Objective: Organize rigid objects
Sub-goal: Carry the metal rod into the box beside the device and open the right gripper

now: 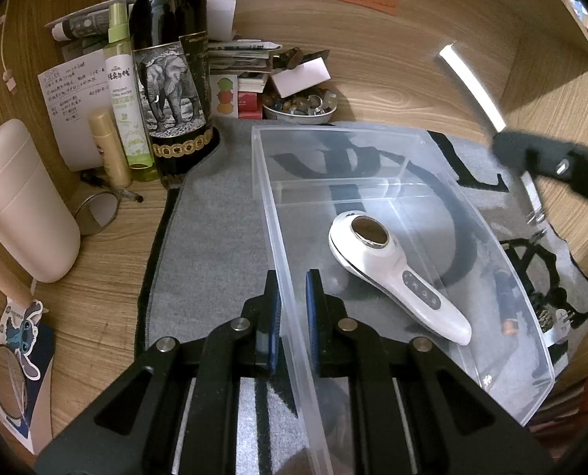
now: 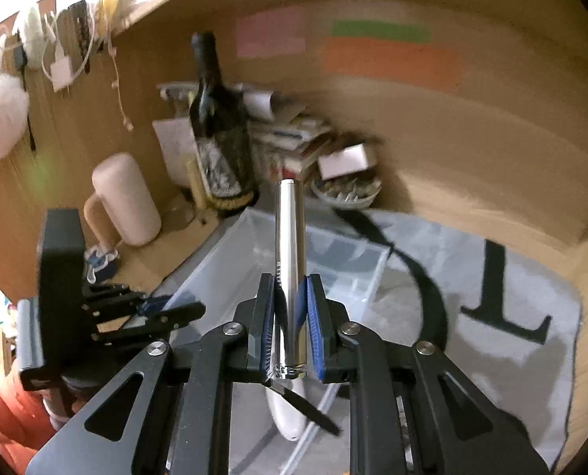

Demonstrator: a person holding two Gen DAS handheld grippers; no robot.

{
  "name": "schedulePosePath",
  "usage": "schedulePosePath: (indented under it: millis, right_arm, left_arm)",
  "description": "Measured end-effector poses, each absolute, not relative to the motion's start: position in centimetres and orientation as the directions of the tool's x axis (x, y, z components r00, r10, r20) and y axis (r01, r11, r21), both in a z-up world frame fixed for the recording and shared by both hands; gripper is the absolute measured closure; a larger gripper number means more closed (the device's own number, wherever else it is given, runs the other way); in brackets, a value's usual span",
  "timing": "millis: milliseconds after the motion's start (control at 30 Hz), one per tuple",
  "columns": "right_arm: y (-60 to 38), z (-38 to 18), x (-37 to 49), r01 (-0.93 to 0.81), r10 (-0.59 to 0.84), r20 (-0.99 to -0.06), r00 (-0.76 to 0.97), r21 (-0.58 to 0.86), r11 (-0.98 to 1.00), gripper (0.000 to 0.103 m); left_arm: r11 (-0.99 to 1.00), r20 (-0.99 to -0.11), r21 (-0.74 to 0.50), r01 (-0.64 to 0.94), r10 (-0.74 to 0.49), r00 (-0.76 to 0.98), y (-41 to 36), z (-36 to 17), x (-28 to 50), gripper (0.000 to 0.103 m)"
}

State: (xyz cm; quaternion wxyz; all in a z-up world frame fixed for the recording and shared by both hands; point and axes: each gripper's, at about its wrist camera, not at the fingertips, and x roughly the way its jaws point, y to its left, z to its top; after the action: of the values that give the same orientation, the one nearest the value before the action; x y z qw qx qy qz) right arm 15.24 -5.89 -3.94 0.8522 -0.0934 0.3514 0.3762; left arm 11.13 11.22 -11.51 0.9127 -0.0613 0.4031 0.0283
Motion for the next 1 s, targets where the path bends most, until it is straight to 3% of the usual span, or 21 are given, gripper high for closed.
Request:
schedulePosePath:
  millis: [633, 1000]
  right_arm:
    - [-1.0, -10.9, 14.7, -0.776, 0.47, -0.844, 0.258, 0.109, 0.621, 0.088]
    - [-1.3, -10.5, 14.0, -0.772, 0.442, -0.84, 0.315, 0.044, 0.634, 0.088]
  left_arm:
    - [0.992, -0.739, -0.083, -0.098, 0.005, 0.674, 10.9, -11.5, 11.2, 0.091]
    - [0.992, -0.739, -0.082, -0.097, 0.005, 0.674, 10.9, -11.5, 11.2, 0.091]
